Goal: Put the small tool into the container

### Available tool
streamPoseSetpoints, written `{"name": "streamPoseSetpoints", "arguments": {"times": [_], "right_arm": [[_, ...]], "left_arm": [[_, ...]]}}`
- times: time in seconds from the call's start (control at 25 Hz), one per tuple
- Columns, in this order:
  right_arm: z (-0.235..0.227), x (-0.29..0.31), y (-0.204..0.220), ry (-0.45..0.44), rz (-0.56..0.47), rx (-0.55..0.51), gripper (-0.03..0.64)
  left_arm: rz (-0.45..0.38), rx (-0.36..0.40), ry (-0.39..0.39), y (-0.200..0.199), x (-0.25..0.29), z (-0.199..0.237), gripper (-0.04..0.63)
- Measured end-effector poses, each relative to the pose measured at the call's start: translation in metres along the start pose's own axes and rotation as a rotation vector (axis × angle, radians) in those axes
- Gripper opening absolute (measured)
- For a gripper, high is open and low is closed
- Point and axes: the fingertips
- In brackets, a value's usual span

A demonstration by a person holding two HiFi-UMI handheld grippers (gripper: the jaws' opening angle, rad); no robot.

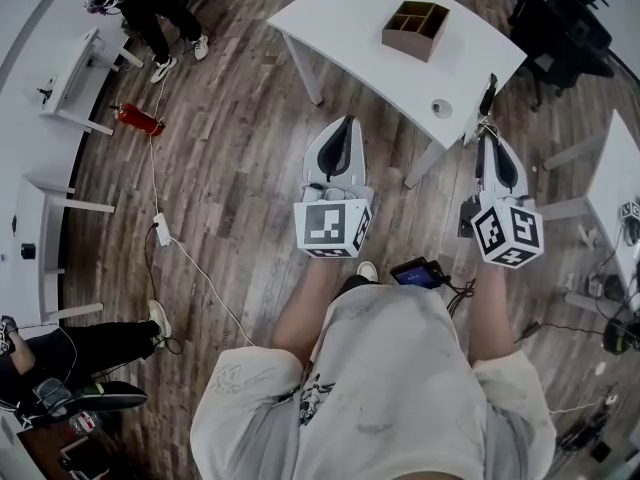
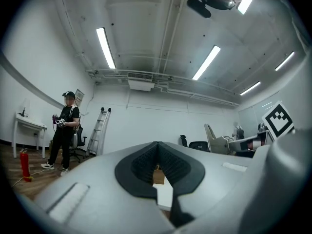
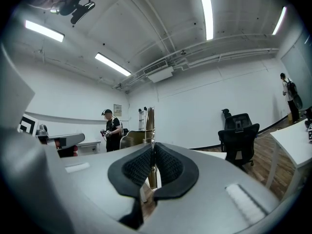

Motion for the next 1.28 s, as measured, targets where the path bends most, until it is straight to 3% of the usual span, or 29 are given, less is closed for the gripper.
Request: {"name": "streamPoseSetpoints", "arguments": {"times": [0.2, 0.56, 0.68, 0.92, 1.28], "right_arm": [[0.002, 0.0, -0.004, 0.029, -0.017, 0.003, 0.008], [-0.027, -0.074, -0.024, 0.157, 0.017, -0.001, 0.008], [-0.032, -0.088, -0.028, 0.16, 0.046, -0.017, 0.008], [-0.026, -0.061, -0.027, 0.143, -0.014, -0.015, 0.008], [-0.021, -0.069, -0.027, 0.162, -0.013, -0.005, 0.008]], "left_arm": [[-0.001, 0.003, 0.029, -0.003, 0.004, 0.003, 0.014], [0.051, -0.045, 0.147, -0.001, -0.016, -0.058, 0.014], [0.067, -0.082, 0.146, 0.004, -0.023, -0.07, 0.014], [0.018, -0.05, 0.151, 0.0, -0.006, -0.055, 0.014], [0.014, -0.048, 0.176, -0.004, -0.009, -0.056, 0.014]]}}
Point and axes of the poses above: the fingertips, and each gripper's own axes: x forward along the fingers, z to its left, y out of its underside, and after that the axes turned 15 degrees about -x, right-handed
